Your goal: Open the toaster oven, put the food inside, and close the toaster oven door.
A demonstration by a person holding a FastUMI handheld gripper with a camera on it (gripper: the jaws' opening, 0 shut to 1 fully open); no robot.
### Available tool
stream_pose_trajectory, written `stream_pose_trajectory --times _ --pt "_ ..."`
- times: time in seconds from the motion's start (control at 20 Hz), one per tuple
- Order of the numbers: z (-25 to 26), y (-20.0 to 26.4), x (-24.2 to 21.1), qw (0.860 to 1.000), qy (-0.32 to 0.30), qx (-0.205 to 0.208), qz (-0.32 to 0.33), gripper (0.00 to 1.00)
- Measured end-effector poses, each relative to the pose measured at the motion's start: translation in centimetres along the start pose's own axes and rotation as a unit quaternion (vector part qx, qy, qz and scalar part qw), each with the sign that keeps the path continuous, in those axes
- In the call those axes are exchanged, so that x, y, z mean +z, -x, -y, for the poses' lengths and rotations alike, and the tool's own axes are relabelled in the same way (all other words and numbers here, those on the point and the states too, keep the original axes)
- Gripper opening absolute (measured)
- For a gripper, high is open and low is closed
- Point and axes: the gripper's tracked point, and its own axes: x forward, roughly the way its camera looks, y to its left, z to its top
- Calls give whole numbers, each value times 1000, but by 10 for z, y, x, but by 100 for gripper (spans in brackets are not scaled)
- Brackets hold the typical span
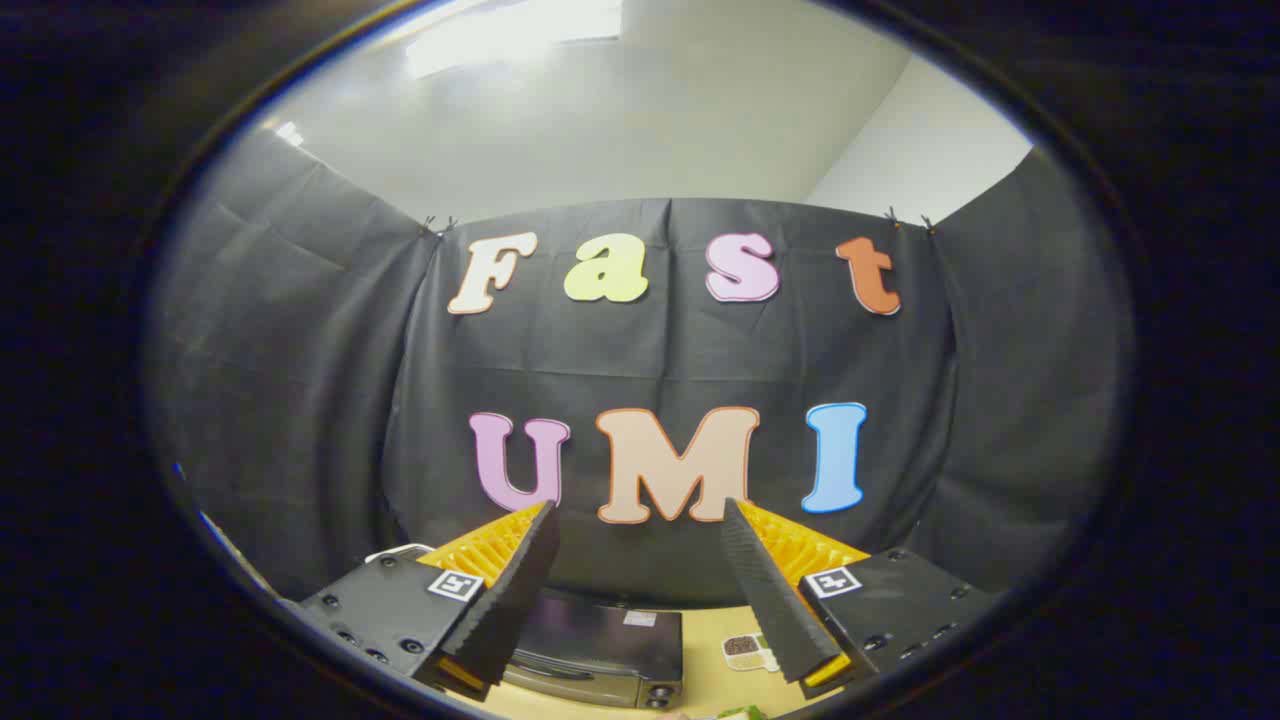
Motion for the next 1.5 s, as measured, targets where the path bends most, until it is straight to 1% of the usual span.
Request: stream_pose_trajectory --times 0.2,0.45,0.6,0.75,1.0,1.25,1.5 --pt "-23 -16 5 1000 -8 11 -3 100" --pt "-34 -31 3 1000 -21 15 -11 100" --pt "-36 -38 1 1000 -17 16 -14 100" --pt "-41 -42 -11 1000 -8 20 -19 100" --pt "-55 -53 -68 997 6 41 -65 100" --pt "-75 -64 -142 990 4 69 -125 100" --pt "-79 -68 -223 979 -5 68 -192 100"
